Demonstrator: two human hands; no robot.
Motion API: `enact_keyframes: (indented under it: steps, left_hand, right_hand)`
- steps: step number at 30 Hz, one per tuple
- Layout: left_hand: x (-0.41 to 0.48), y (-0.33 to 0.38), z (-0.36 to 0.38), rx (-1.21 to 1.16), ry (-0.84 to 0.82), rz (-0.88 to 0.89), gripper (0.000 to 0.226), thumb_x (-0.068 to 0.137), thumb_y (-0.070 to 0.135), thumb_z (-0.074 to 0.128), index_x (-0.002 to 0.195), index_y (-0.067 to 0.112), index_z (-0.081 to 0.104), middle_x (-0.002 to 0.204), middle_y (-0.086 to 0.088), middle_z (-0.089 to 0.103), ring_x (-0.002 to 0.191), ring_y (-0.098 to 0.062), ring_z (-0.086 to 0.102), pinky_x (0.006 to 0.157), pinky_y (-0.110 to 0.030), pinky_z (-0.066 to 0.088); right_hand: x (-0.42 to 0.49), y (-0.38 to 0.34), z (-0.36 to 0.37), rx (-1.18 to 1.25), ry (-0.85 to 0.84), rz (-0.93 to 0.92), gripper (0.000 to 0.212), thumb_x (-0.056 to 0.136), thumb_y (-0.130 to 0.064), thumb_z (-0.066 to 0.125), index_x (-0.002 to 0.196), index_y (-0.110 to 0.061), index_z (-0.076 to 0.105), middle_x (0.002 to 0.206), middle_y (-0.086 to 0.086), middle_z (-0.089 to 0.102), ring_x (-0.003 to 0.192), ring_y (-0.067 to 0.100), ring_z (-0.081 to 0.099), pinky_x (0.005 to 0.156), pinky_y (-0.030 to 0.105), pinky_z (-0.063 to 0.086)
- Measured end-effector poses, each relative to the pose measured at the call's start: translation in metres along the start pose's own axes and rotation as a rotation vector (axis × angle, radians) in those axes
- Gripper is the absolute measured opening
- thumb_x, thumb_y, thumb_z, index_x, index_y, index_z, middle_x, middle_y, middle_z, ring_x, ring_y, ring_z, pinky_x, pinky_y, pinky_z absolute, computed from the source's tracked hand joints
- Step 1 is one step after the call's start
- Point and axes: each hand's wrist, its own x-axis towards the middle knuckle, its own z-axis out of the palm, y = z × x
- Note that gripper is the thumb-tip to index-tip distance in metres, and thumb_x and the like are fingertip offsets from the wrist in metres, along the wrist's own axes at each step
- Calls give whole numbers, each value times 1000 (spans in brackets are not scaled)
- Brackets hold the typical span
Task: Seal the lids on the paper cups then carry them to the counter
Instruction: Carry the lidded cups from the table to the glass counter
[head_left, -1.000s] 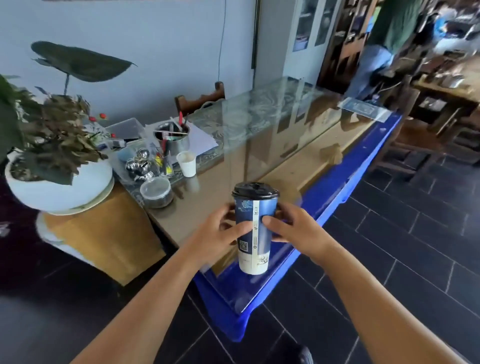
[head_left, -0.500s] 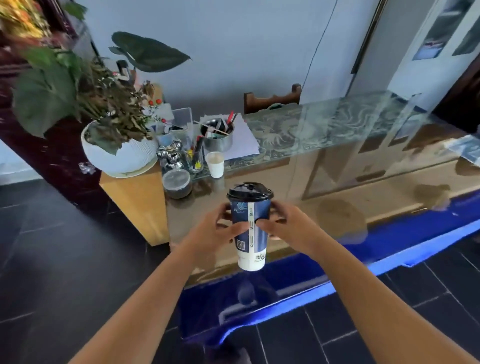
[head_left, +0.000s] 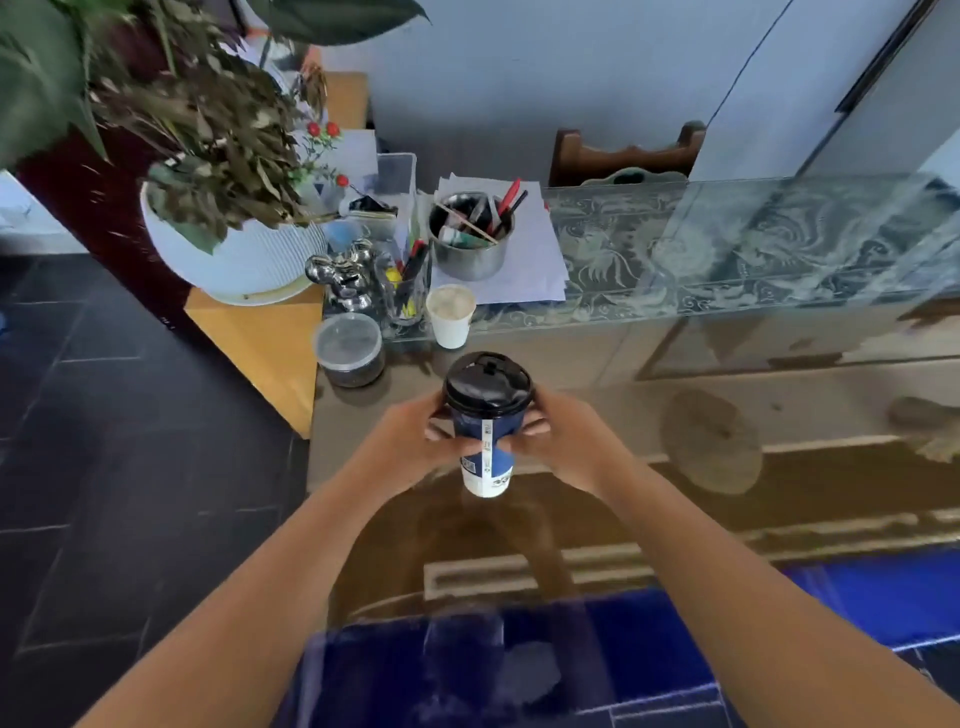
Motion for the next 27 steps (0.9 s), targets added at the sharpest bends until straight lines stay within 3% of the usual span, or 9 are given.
enact_keyframes:
  steps: [2,4,8,12,14,19,22,27]
  left_hand:
    - [16,-4,-1,-25,15,-3,50,75,40,85,102,68,53,89,55,60,84,19,64,60,-4,44]
    - [32,-10,2,-51,38,-15,52,73,40,86,96,73,53,88,54,61,84,21,64,59,0,44]
    - [56,-19,9,-53,81,-34,50,73,32,89,109,48,59,80,42,66,81,24,63,60,0,46]
    - [68,-25,13,-12,95,18,59,78,27,88,130,25,61,94,31,64,77,29,59,66,5,43]
    - [70,-27,13,8,117,47,61,79,27,88,133,23,60,99,25,66,79,31,57,68,6,41]
    - [62,-28,20,53,150,83,68,81,28,87,141,23,56,119,11,73,99,6,65,77,0,43]
    - [58,-29,24,42,163,79,67,81,27,87,141,22,56,122,6,74,102,5,62,74,4,42]
    - [58,-25,25,31,157,84,65,84,28,84,142,24,54,121,8,73,107,-9,69,84,-26,55]
  right_hand:
    - [24,7,-3,-27,-9,-5,52,84,-22,78,132,-22,58,113,-3,74,101,15,71,92,37,57]
    - [43,11,-6,-38,-1,-7,57,84,-22,79,136,-23,56,115,-4,74,102,15,71,93,38,58]
    - [64,21,-7,-37,16,-10,60,84,-19,80,138,-22,55,117,-3,76,101,15,72,91,37,60]
    - [77,30,-9,-68,37,-47,63,83,-19,81,139,-22,55,118,-2,76,104,15,73,86,27,57]
    - [80,32,-7,-102,56,-73,61,82,-21,82,138,-21,56,118,-2,76,106,16,72,83,21,54]
    - [76,40,1,-137,104,-112,63,80,-22,84,137,-21,55,119,1,76,110,22,71,96,41,57]
    - [73,45,6,-126,123,-136,63,80,-23,85,135,-22,54,118,0,76,109,21,71,94,37,58]
    - [76,47,4,-90,105,-133,64,81,-21,84,137,-25,53,117,-3,75,106,19,71,94,39,58]
